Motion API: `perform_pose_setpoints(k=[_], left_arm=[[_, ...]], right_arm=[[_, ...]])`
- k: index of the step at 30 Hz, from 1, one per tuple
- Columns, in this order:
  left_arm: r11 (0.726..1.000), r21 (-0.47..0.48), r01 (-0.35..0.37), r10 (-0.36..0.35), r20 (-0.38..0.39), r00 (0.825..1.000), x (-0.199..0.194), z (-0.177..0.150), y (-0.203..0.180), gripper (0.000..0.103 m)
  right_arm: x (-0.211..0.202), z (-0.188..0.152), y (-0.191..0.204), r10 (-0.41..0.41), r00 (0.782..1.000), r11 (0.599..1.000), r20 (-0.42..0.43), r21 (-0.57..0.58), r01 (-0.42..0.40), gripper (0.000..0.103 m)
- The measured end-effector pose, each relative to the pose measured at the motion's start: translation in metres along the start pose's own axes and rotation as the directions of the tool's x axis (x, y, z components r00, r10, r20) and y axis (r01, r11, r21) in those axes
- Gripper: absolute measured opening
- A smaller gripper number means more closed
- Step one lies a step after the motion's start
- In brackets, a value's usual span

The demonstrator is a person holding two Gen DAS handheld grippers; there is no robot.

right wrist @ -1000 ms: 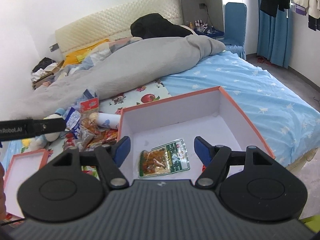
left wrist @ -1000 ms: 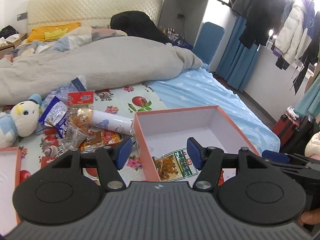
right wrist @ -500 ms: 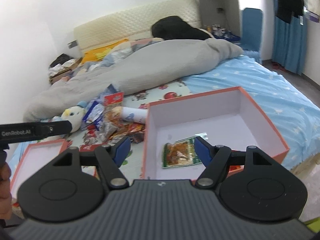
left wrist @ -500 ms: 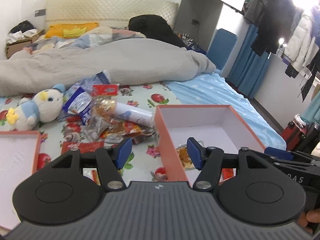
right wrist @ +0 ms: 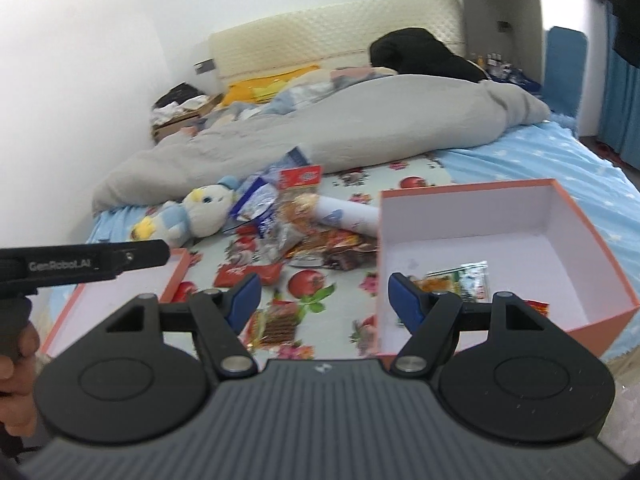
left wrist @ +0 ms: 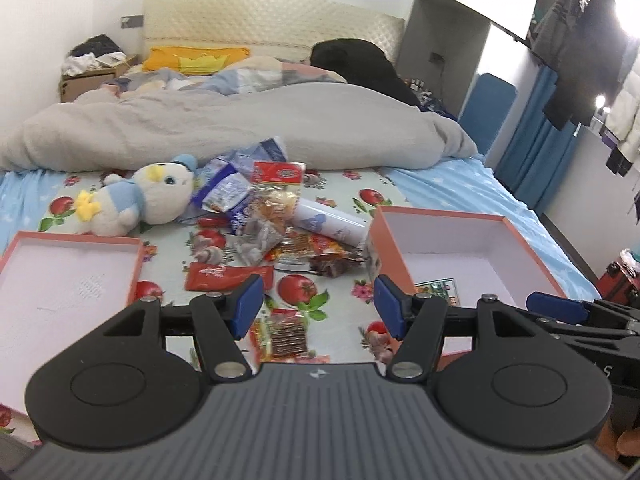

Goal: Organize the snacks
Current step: 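Withdraw both tools from the box back over the snack pile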

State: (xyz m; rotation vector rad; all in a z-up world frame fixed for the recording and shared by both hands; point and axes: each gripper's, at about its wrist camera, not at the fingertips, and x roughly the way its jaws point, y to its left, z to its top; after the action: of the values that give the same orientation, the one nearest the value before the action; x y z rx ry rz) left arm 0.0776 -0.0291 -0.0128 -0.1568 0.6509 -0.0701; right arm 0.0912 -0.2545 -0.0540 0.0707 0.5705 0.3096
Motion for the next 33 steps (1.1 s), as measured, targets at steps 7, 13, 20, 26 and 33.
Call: perform_pose_setpoints(k=[7, 13, 20, 26, 33], left_arm=[[0.997, -0.068, -0.035, 0.038, 0.039, 0.999, -0.016, -0.009, 0.025, 0.069], [0.991, -0.123, -0.054, 0.057, 0.024, 0.998, -0.017, -0.024, 0.046, 0.071], [0.982, -0.175, -0.072, 0.066, -0.038, 0.997, -0.001, -0.041, 0.069, 0.071], [0.981, -0.185, -0.063, 0.048, -0.086, 0.995, 0.023, -0.045, 0.08, 0.071], [0.983, -0.17, -0.066, 0.039, -0.158, 0.987, 0.066, -0.042, 0.091, 0.071]], right_arm=[[-0.005, 0.0, 0.033, 0.044, 0.998, 0.999, 0.047, -0.019, -0.043, 0.072], [0.003, -0.007, 0.052, 0.075, 0.997, 0.996, 0.007, -0.048, -0.074, 0.072], [0.019, -0.019, 0.062, 0.079, 0.994, 0.995, -0.073, -0.058, -0.084, 0.072], [0.037, -0.024, 0.063, 0.081, 0.988, 0.995, -0.128, -0.044, -0.088, 0.072], [0.068, -0.024, 0.059, 0.064, 0.979, 0.997, -0.195, -0.031, -0.071, 0.072]])
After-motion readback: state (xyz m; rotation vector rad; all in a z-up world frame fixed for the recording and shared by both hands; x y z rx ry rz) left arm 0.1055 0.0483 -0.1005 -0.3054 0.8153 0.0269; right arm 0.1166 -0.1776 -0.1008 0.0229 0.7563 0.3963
